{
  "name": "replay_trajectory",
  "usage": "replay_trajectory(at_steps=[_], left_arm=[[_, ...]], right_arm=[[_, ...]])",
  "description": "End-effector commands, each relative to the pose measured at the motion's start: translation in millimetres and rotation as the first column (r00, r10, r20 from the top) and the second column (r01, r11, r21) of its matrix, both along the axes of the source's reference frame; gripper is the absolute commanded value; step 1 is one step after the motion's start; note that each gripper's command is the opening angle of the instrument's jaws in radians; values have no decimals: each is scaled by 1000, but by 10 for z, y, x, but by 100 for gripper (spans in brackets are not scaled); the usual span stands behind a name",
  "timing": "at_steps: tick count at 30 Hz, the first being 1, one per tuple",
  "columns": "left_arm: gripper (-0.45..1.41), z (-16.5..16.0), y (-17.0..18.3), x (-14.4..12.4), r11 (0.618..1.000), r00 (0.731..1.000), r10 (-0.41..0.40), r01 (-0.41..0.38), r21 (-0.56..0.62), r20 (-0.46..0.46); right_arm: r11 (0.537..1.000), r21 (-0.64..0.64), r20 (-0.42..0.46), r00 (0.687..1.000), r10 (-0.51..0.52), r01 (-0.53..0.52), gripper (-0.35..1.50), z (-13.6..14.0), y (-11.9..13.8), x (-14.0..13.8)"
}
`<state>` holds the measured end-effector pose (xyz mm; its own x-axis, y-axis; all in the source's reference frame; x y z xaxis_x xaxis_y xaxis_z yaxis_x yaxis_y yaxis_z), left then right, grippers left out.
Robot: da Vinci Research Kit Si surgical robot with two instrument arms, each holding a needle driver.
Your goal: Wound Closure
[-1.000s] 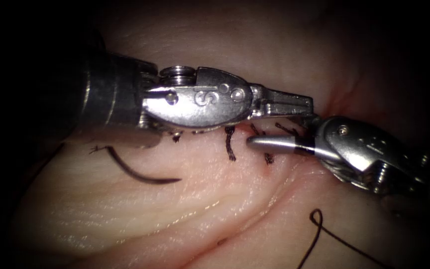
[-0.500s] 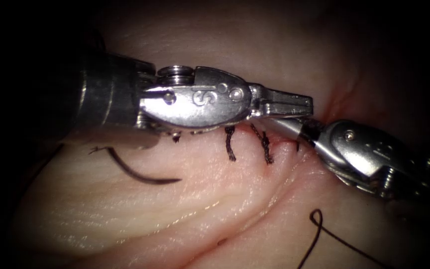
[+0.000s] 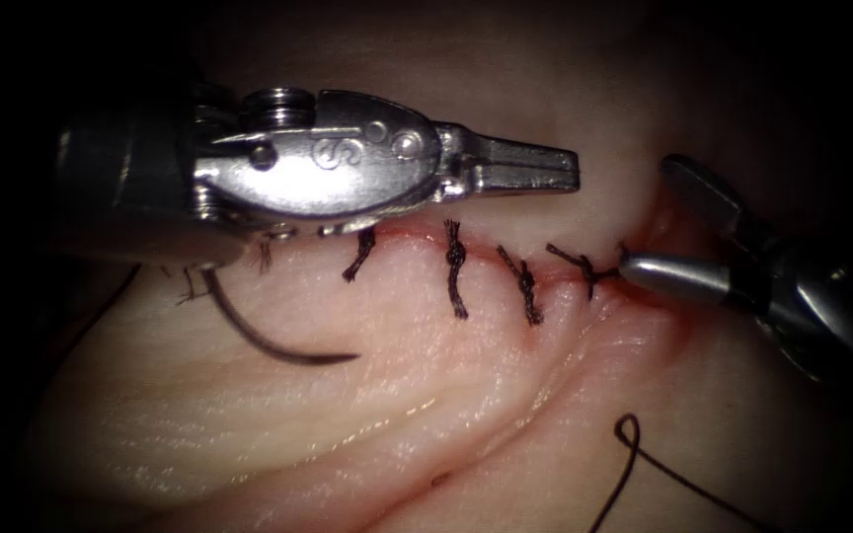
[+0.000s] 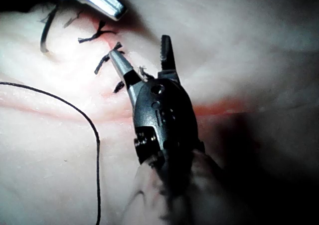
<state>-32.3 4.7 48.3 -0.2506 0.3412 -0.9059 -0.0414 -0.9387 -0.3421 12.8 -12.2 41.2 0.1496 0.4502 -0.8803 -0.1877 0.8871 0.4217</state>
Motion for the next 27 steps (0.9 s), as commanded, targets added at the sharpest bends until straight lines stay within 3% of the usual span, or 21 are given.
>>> replay_trajectory(at_steps=[1,8,9,13,16,19,27], left_arm=[[-45,6,0,-7,1000,1000,1,-1,-5,0],[-45,31,-15,-29,999,997,28,-30,-30,-70],[-35,35,-17,-32,999,996,31,-34,-33,-79],[4,51,-23,-43,998,991,49,-53,-27,-124],[2,49,-18,-36,998,989,58,-61,-16,-132],[0,45,-17,-30,998,989,53,-56,-15,-140],[22,47,-22,-28,997,981,78,-82,-14,-176]], right_arm=[[999,-22,9,999,-34,34,148,4,-2,-6],[993,-102,13,998,-66,67,148,4,-3,-25],[993,-102,13,998,-65,66,148,4,-3,-24],[991,-107,30,997,-72,75,148,11,-7,-15],[988,-142,67,997,-49,58,148,42,-15,20],[985,-163,83,996,-36,49,148,64,-19,35],[989,-136,78,996,-39,50,148,64,-21,27]])
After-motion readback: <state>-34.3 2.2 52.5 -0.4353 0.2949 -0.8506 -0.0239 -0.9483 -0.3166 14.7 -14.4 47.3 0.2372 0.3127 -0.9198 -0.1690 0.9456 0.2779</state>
